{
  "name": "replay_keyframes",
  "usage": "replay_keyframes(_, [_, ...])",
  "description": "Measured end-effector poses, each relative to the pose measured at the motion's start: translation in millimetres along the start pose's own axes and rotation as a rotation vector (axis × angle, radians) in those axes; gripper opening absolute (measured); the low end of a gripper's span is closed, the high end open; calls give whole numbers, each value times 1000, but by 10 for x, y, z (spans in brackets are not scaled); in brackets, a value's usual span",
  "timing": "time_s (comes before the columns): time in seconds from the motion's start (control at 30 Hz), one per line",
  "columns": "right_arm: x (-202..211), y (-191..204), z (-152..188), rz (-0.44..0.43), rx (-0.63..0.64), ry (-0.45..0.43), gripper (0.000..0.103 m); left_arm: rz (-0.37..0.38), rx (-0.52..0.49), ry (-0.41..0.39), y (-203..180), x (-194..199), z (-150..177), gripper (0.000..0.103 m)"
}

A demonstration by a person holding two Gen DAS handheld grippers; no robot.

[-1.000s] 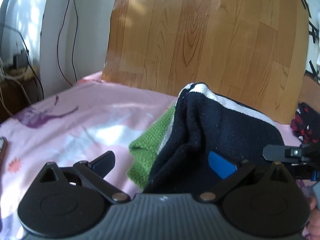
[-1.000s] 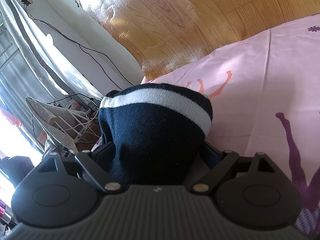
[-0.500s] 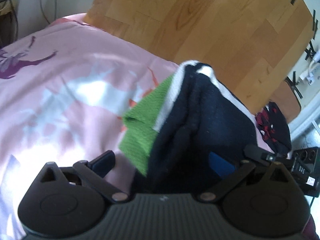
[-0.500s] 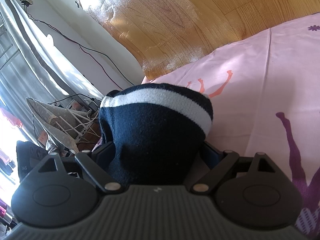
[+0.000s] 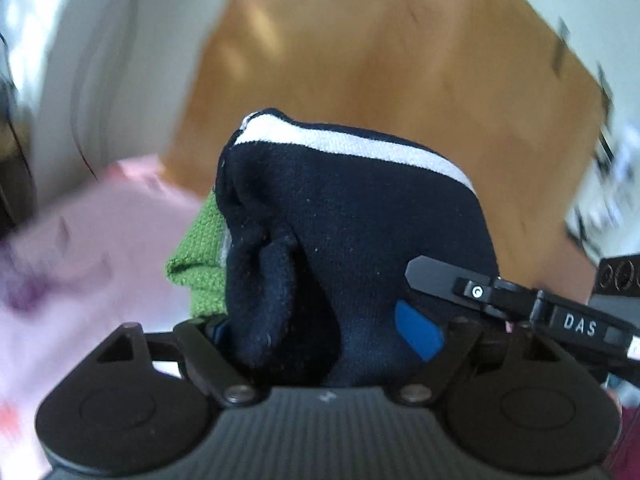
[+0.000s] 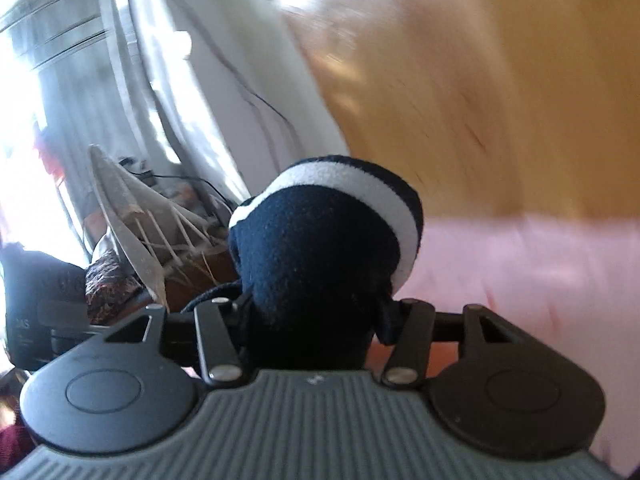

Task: Fold small clothes

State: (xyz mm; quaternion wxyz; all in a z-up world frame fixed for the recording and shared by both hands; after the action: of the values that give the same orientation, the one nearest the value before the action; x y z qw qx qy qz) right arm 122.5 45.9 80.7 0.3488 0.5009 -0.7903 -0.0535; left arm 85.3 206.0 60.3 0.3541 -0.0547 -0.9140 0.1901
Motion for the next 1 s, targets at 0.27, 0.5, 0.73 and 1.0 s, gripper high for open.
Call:
replay_keyframes(0.27, [-1355,-294,-1200,-18,44,-26,67,-213,146,-41,1000,-635,-993,89])
replay_keyframes(0.5, [-1921,-1176,-649,168,-223,103,69,-383,246,96,1542,-1285,-669,84])
replay_keyframes(0.73, [-1311,-997,-173,235,-230,103,80,-502,208,14,1159,-792,-348,95])
replay_keyframes(1.0, [-755,-517,588,291,-130,158,85,-579,154,5,548,-379,440,97])
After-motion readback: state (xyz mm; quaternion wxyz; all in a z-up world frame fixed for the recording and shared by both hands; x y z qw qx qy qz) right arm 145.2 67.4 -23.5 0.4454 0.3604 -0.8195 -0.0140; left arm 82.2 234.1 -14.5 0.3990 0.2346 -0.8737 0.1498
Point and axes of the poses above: each gripper's, at about its wrist camera, not at the fingertips, and x roughly against the way its jaws point, y to its left, z to its underside, the point moved 9 cm from there along -x, roughly the way its jaws point, and after that the axes turned 15 degrees about y, right-handed, at the moved point
